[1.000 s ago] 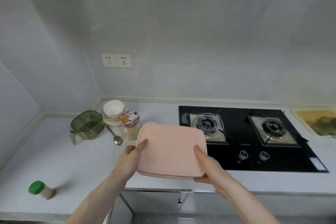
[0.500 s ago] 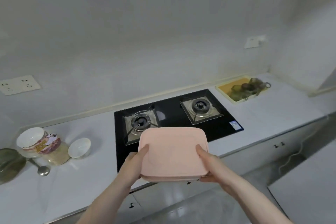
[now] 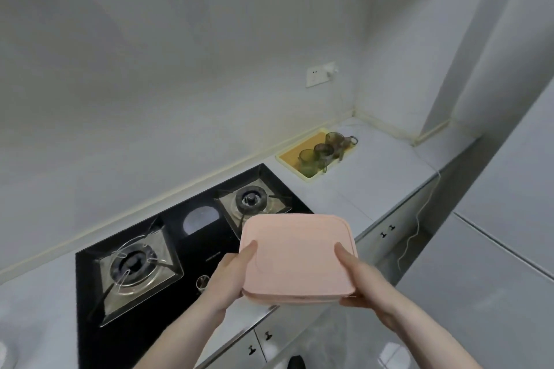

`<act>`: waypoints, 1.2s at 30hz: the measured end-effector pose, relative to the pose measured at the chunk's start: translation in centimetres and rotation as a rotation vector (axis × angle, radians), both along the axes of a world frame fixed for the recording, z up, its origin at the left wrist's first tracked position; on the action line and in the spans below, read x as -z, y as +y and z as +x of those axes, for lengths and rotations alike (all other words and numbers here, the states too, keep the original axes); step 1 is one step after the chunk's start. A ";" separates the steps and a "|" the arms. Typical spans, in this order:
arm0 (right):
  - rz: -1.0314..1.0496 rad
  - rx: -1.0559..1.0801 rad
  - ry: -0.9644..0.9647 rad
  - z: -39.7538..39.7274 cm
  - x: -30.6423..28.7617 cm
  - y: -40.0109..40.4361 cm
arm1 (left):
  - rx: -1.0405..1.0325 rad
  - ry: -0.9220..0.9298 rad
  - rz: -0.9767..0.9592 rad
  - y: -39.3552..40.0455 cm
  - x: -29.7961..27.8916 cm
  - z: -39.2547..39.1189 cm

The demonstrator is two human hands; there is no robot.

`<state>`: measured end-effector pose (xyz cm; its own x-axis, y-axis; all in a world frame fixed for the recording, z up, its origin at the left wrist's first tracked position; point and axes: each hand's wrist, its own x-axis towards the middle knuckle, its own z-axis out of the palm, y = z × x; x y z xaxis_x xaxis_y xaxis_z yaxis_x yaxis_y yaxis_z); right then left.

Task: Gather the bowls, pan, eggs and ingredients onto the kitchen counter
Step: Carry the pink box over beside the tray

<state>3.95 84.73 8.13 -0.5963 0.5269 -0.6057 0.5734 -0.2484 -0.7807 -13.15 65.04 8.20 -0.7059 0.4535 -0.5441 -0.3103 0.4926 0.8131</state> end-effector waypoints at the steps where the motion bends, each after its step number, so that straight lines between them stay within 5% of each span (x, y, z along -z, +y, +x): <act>1: -0.001 0.018 -0.007 -0.3 0.0 1.3 | 0.014 -0.009 0.006 1.6 0.2 -0.6; 20: -0.070 0.239 -0.039 -5.4 2.1 27.0 | 0.091 -0.215 -0.058 30.5 3.9 -9.2; 36: -0.254 0.064 -0.124 -11.5 7.9 51.7 | -0.250 -0.359 0.023 50.6 9.3 -8.3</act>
